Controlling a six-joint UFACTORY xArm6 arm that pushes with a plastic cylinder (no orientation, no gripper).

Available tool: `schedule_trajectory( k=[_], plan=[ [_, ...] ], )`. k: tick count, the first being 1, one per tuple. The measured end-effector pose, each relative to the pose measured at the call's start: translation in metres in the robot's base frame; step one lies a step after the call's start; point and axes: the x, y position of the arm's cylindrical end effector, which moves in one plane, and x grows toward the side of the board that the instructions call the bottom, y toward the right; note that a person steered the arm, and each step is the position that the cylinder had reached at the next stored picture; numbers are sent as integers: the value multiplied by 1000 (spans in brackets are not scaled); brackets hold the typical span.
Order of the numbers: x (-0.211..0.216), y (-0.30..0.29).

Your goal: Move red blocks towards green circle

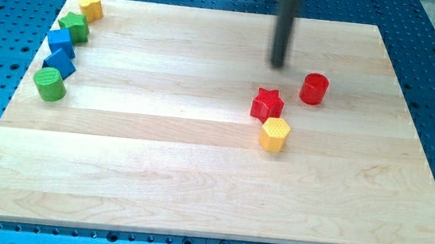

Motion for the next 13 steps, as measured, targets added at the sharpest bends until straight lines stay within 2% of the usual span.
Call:
schedule_trajectory(
  k=[1,2,3,4,5,6,7,8,9,10,11,12,13],
  plan=[
    [35,79],
    [104,-75],
    [125,-141],
    [80,-84],
    [18,-86],
    [32,-204],
    [31,-257],
    [33,-345],
    [40,-386],
    [79,-334],
    [68,-286],
    [92,-229],
    [144,-318]
  ],
)
